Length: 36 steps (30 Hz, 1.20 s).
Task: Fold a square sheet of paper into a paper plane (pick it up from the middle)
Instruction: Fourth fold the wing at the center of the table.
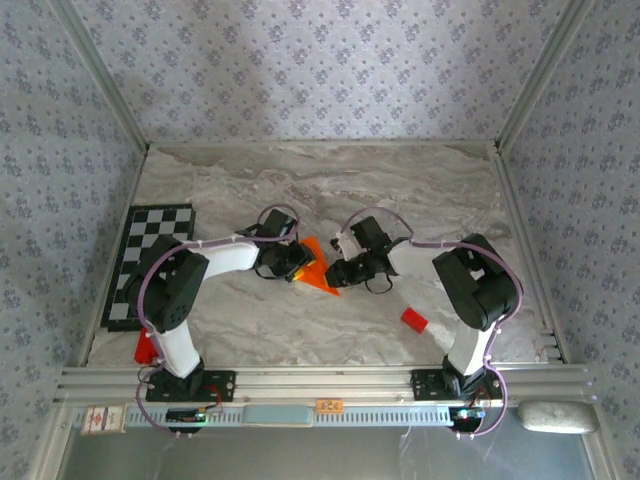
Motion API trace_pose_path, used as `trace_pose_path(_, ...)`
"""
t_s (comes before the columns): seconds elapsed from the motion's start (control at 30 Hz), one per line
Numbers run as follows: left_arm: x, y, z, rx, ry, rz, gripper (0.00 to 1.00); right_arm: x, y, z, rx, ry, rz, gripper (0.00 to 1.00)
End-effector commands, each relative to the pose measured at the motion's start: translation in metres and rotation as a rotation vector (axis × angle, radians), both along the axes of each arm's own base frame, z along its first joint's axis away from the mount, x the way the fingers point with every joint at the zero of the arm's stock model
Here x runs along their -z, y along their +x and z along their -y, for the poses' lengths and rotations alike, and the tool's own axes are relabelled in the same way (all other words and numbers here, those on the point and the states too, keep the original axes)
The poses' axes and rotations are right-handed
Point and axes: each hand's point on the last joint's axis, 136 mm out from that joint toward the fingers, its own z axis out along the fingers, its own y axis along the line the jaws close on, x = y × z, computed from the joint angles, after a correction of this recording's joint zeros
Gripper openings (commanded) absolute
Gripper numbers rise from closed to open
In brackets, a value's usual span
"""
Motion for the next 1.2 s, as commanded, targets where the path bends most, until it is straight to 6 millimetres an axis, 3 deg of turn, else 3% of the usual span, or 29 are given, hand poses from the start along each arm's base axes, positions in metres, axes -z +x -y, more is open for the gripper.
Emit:
trace_pose_path(0.0, 0.061, -0.055, -0.04, 0.016, 0.218, -0.228, 0.44, 0.001, -0.01, 0.006, 0.004, -0.006, -0.047, 0.22)
trace_pose_path(0.43, 0.063, -0.058, -0.042, 0.015, 0.228, -0.24, 0.44, 0.022, -0.011, 0.013, 0.036, -0.033, -0.107, 0.13)
trace_pose_path(0.93, 0.062, -0.057, -0.04, 0.025, 0.225, -0.242, 0.44, 0.015, -0.008, 0.009, 0.048, 0.029, -0.156, 0.08)
trace_pose_path(1.17, 0.036, -0.036, -0.025, 0.048, 0.167, -0.144, 0.45, 0.019, -0.009, 0.012, 0.066, 0.042, -0.215, 0.05)
